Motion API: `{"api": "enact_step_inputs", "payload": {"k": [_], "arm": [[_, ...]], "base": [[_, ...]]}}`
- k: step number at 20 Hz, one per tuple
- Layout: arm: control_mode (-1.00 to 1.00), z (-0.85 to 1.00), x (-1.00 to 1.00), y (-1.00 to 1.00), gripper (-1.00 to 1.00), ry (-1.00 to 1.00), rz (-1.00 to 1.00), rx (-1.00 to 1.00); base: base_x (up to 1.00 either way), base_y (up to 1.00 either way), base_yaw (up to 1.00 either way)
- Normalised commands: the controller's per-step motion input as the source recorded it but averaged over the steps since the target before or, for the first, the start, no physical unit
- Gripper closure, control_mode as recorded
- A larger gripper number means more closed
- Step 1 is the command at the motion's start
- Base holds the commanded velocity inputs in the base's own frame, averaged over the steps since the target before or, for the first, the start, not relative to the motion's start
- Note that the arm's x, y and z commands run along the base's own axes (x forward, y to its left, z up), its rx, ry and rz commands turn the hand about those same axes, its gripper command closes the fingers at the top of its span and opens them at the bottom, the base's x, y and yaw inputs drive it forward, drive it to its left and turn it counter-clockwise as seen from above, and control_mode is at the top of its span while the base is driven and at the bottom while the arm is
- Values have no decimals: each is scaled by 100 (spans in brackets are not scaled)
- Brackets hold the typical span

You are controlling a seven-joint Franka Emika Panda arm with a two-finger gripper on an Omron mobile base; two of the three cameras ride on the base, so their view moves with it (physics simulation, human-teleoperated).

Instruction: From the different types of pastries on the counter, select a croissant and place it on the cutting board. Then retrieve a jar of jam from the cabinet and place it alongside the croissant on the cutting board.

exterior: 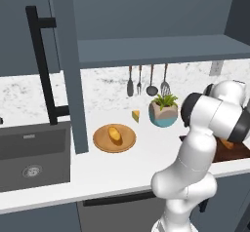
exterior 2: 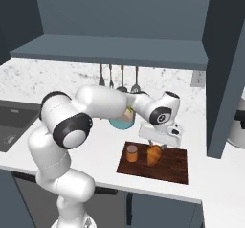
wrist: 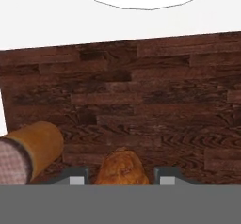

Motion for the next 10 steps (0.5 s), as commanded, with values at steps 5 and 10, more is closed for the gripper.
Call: {"api": "enact_step_inputs", "payload": {"k": [5, 10], "arm": [[-100, -5, -13, 0, 100, -10, 5, 0], [-100, -10, -21, 0, 100, -10, 3, 0]], "base": [[0, 0, 0], [0, 0, 0]]}}
